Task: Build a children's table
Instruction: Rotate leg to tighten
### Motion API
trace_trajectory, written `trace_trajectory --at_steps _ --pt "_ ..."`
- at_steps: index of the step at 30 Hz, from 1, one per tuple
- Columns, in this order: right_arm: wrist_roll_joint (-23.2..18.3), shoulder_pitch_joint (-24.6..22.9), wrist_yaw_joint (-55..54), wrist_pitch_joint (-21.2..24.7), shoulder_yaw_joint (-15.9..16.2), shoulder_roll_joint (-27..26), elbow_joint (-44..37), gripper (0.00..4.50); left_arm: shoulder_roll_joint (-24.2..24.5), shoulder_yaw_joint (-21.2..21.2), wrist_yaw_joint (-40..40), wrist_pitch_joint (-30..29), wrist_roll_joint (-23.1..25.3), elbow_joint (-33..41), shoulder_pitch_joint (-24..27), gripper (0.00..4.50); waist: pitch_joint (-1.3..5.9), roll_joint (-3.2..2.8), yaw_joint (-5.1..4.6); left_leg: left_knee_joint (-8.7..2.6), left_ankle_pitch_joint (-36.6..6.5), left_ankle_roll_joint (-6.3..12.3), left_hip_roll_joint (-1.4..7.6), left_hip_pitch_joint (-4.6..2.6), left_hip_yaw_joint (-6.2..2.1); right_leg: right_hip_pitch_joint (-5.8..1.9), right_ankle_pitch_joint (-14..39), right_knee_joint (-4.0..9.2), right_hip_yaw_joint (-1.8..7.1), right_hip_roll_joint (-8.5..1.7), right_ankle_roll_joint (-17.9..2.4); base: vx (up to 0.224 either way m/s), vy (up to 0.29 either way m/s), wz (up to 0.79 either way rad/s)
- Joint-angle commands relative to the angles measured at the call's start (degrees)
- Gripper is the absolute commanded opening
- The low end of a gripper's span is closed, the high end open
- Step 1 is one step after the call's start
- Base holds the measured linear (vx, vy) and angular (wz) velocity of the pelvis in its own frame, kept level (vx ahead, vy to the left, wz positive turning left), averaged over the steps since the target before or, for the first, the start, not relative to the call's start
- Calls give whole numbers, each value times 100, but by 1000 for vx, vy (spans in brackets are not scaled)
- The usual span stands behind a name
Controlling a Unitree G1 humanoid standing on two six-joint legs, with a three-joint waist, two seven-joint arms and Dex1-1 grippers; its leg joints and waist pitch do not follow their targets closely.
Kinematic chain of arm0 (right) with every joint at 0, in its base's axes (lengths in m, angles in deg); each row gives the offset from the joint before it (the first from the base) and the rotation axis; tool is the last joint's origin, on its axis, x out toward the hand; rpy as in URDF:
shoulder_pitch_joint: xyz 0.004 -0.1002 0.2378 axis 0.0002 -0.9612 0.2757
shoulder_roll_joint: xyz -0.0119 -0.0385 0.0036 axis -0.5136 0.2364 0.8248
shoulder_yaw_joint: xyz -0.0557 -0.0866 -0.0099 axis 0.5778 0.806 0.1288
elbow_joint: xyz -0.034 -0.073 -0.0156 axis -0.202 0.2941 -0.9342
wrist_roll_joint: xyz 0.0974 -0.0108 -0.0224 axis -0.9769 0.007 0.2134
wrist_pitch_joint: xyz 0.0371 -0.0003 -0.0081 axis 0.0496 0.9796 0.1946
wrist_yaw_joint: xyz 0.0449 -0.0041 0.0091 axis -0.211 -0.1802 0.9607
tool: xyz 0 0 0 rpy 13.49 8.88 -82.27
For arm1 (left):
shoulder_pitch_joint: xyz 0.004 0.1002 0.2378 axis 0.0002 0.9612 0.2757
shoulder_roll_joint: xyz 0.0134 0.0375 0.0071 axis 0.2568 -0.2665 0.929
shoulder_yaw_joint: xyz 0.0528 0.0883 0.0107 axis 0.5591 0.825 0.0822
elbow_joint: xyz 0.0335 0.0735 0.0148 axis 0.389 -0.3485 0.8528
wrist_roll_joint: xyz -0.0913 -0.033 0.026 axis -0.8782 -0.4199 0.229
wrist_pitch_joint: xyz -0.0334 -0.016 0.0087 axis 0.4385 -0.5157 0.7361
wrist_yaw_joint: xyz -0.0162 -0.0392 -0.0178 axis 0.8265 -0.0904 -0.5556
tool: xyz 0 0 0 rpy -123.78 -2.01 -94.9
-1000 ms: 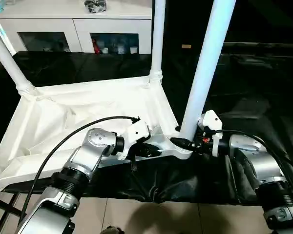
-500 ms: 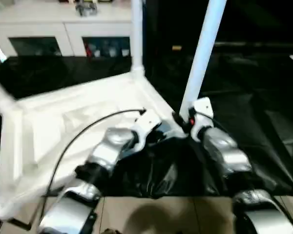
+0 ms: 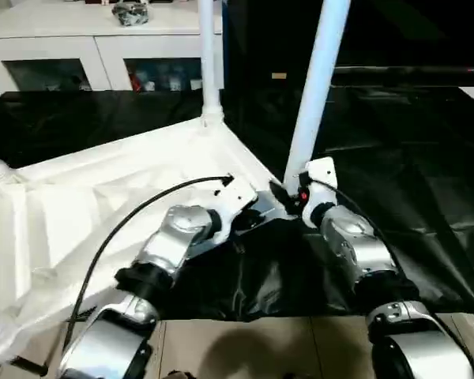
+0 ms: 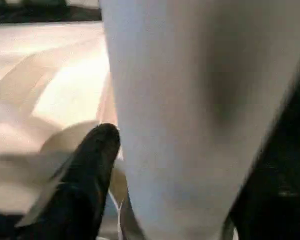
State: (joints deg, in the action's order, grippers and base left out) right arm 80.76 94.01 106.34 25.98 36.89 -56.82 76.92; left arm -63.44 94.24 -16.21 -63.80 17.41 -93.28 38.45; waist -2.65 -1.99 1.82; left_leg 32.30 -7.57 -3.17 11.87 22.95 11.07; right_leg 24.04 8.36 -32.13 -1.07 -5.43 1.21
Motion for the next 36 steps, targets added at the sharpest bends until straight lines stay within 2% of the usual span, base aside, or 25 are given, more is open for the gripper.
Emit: trace_trajectory --at_steps 1,2,3,4,5,7,9,13,15,17,20,26,34,36 --pt "91 -197 585 65 341 56 -143 321 -25 39 -407 456 -363 420 -43 0 379 76 28 -359 -2535 131 25 -191 -25 -170 2452 450 -14 -113 -880 0 0 0" --pt "96 -258 800 59 403 147 -244 321 21 47 -512 466 -381 451 -22 0 377 74 35 -358 -2526 137 30 -204 -15 -151 2369 439 -5 -104 -912 0 0 0" --pt "89 -281 870 64 420 180 -286 321 38 50 -554 465 -392 463 -14 0 387 83 31 -354 -2459 137 24 -186 -18 -174 2299 415 -6 -104 -931 0 0 0" --pt "4 -447 1401 127 531 415 -606 321 161 75 -843 460 -459 552 36 0 383 68 46 -367 -2413 140 31 -178 -18 -186 2220 405 -4 -101 -949 0 0 0" --pt "-50 -566 1792 134 619 612 -850 321 256 96 -1029 460 -491 591 58 0 383 86 69 -370 -2375 165 44 -180 -20 -220 2126 392 -4 -92 -953 0 0 0" --pt "-78 -638 2027 131 674 734 -997 321 314 109 -1136 461 -508 612 70 0 386 72 77 -362 -2358 207 51 -182 -5 -197 2027 376 6 -89 -1007 0 0 0" --pt "-118 -689 2251 154 704 842 -1117 321 366 111 -1222 485 -509 598 69 0 392 58 86 -365 -2258 202 49 -166 -9 -218 1938 354 5 -95 -1053 0 0 0" --pt "-216 -757 2762 152 796 1125 -1342 321 487 84 -1415 514 -505 597 80 0 405 71 134 -336 -2086 253 58 -169 15 -228 1728 328 17 -101 -1128 0 0 0" --pt "-406 -814 3084 307 765 1238 -1596 297 555 75 -1524 510 -542 633 92 0 407 79 159 -327 -1980 281 58 -173 20 -236 1625 317 19 -102 -1165 0 0 0" --pt "-469 -828 3175 366 749 1265 -1673 287 575 72 -1556 509 -552 645 96 0 407 79 186 -314 -1948 324 66 -179 33 -223 1659 315 23 -106 -1176 0 0 0" --pt "-478 -841 3263 427 772 1298 -1727 275 590 72 -1592 501 -552 663 109 0 398 104 202 -295 -1962 287 59 -177 37 -194 1915 318 35 -111 -1111 0 0 0" --pt "-437 -881 3346 455 830 1327 -1792 269 610 70 -1667 482 -564 712 169 0 397 100 196 -313 -1919 239 59 -150 15 -218 1912 297 25 -112 -1072 0 0 0" --pt "-437 -963 3339 532 853 1308 -1909 269 622 82 -1663 461 -579 743 191 0 392 99 191 -320 -2058 184 56 -167 13 -201 2086 319 31 -105 -1005 0 0 0" --pt "-359 -918 2945 496 768 1155 -1740 269 544 65 -1429 465 -498 675 161 0 391 97 182 -324 -2045 166 52 -158 7 -201 2086 314 31 -111 -1005 0 0 0"
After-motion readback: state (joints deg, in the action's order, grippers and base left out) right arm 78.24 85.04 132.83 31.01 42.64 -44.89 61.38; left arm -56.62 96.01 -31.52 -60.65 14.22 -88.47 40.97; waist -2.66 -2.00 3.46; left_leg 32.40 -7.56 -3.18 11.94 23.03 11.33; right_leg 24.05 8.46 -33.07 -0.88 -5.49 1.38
